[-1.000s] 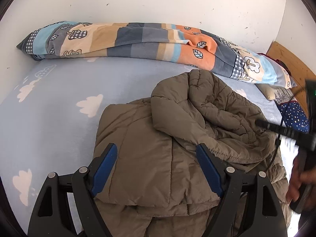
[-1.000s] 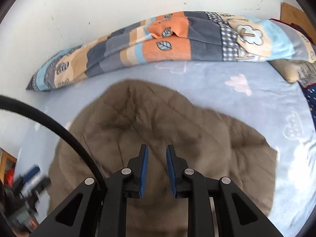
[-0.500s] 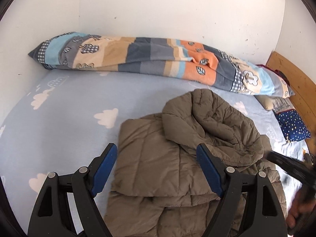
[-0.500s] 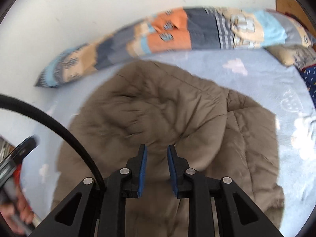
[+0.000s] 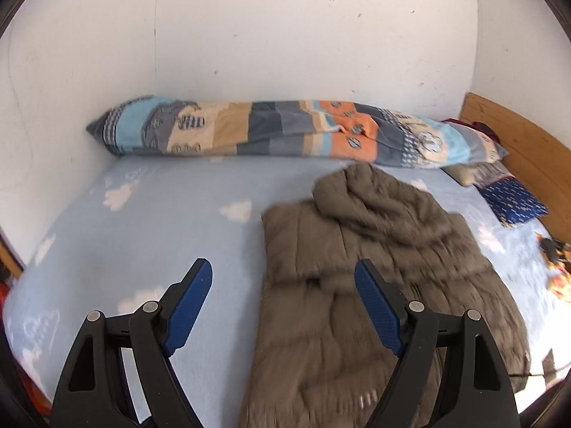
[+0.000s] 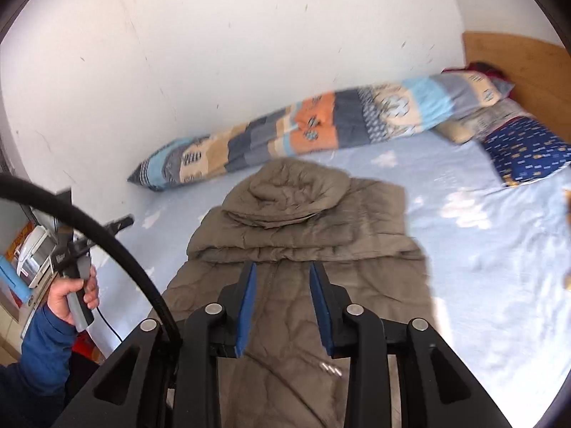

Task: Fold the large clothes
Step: 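Move both tools to the jacket hem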

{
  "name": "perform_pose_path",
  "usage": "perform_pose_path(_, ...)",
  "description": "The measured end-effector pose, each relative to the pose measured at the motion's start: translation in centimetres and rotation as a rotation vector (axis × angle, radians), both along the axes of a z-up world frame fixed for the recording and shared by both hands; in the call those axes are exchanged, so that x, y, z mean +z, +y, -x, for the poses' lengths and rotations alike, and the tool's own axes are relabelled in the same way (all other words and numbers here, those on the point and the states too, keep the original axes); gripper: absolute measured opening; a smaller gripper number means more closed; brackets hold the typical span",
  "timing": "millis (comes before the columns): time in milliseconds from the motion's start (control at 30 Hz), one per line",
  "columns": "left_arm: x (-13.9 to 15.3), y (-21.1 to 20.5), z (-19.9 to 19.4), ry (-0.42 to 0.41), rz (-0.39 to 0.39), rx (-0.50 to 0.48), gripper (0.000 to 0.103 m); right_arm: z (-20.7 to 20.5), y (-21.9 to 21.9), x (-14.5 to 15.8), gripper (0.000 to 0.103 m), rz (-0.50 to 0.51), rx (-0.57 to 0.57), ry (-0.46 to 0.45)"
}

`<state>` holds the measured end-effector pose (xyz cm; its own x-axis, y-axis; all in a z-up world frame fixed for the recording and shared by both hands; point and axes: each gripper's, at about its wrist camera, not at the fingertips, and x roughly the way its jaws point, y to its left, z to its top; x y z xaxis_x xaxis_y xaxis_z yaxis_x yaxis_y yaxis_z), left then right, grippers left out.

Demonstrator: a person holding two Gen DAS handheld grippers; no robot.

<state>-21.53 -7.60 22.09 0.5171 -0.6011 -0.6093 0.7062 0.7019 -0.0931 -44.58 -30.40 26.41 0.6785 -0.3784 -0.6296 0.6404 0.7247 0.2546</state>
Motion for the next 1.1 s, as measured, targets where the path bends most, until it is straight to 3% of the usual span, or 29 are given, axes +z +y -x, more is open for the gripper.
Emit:
perform_pose_path(200, -4.2, 5.5, 2.8, 0.144, -0.064, -0.014, 0.081, 8.5, 2.3, 2.1, 0.052, 0.016, -0.057, -0.027)
perform_pose_path(233, -5.8, 6.4, 2.7, 0.228, -0.067, -0.02, 0.081, 9.6, 2.5, 1.8, 0.058, 0.002, -0.063, -0.027)
perform_pose_path(367, -11.2, 8.6, 1.6, 0.478, -0.094, 0.012, 0.081, 12.8, 1.7, -2.4, 0.06, -0.125, -0.138, 0.022)
perform_pose_path(567, -15.8, 9.3, 1.7, 0.628, -0.157, 0.039, 0.081, 15.7, 0.1, -9.1, 0.06, -0.331, -0.259, 0.018)
perform_pose_path(633, -16.4, 9.5, 1.9, 0.665, -0.15, 0.031, 0.081, 16.3, -0.7, -9.8, 0.062, -0.369, -0.294, 0.036)
perform_pose_path(767, -17.7, 9.4, 2.1, 0.704, -0.175, 0.031, 0.081, 17.0, -1.9, -10.9, 0.076, -0.43, -0.299, 0.024)
perform_pose_path(1100, -18.7, 8.6, 2.5, 0.746, -0.169, -0.034, 0.081, 14.0, -4.3, -16.7, 0.076, -0.56, -0.215, 0.214)
